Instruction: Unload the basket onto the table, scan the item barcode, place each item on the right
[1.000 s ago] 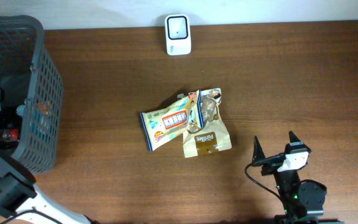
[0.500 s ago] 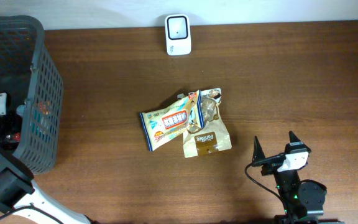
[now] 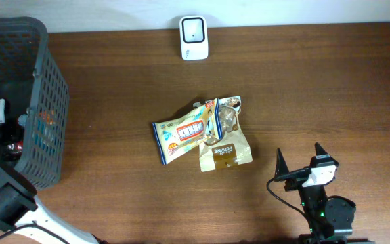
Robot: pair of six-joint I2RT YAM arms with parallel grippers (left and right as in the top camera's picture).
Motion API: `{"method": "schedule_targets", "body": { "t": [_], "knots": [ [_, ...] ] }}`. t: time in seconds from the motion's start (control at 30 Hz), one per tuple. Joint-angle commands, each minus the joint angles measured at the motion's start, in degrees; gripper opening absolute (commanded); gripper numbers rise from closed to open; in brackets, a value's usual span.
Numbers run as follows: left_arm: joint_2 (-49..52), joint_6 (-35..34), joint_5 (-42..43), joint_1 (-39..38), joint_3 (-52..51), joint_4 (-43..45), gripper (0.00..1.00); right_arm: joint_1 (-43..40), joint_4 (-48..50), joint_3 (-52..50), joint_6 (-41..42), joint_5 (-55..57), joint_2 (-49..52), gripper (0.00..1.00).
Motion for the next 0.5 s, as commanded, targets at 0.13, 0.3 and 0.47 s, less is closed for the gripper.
{"method": "schedule_targets", "body": {
  "t": [0.13, 0.3, 0.47],
  "knots": [
    [-10.0, -3.5, 15.2, 0.4, 5.6, 0.0, 0.23, 0.0, -0.1, -0.5, 0.0, 0.3, -0.4, 0.98],
    [-17.8, -11.1, 24.6, 0.4, 5.6, 4.9, 0.24, 0.0, -0.1, -0.5, 0.1, 0.3, -0.4, 0.98],
    [-22.7, -14.0, 29.7, 0.4, 5.6, 7.8, 0.22, 0.0, -0.1, -0.5, 0.1, 0.3, -0.4, 0.98]
  ]
}}
